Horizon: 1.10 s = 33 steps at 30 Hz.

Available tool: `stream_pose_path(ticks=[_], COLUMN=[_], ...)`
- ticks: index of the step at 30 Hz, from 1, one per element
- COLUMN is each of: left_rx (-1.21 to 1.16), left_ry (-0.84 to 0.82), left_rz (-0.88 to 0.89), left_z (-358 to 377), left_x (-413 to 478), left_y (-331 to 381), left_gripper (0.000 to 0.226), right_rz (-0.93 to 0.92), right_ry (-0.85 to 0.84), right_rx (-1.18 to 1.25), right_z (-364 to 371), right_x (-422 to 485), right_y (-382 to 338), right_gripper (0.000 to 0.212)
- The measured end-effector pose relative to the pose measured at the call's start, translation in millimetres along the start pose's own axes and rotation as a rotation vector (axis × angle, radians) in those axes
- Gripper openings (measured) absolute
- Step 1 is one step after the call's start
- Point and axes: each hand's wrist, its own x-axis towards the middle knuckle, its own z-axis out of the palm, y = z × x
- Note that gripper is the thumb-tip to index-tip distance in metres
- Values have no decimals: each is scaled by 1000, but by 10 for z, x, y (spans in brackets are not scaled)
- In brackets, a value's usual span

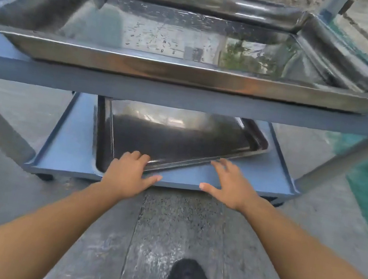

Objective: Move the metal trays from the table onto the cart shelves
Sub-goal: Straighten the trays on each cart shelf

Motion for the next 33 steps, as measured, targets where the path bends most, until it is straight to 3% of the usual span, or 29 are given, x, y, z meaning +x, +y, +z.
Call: stream_pose_path(ticks=[6, 13, 20, 33], left_rx=[-56, -63, 10, 74], left_ry=[-4, -158, -153, -169], left_rz=[-145, -254, -243, -121], left_z=[349, 547, 623, 496], left_x=[359, 545, 561, 801], left_y=[-184, -177, -199, -561], left_gripper=[90, 106, 109, 111], right_rz=[7, -40, 45, 176], right_ry=[11, -87, -197, -96], right_rx=[-96, -147, -162, -175], right_z=[69, 85, 168, 386], right_x=[608, 1095, 1257, 1103], right_y=[340, 518, 552, 294], right_gripper=[96, 119, 109, 119])
